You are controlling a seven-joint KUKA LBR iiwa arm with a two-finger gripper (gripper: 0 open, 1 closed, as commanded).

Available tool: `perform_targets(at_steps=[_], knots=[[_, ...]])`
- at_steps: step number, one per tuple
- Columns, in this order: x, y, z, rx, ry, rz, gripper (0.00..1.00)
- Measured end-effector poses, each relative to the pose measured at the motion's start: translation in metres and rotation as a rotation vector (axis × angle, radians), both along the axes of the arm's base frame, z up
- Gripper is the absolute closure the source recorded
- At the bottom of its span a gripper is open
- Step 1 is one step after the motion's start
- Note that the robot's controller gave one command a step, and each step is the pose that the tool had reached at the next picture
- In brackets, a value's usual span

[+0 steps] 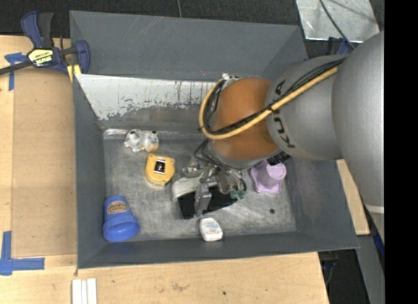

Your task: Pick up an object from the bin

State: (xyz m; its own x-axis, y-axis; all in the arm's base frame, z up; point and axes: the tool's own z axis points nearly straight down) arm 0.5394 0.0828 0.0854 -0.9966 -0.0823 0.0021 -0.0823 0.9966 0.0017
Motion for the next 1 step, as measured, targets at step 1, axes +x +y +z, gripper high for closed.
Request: perform_targets(at_steps=[1], knots=[[-0.0014, -0.0008, 0.0225, -0.002, 0.005, -0.001, 1.00]])
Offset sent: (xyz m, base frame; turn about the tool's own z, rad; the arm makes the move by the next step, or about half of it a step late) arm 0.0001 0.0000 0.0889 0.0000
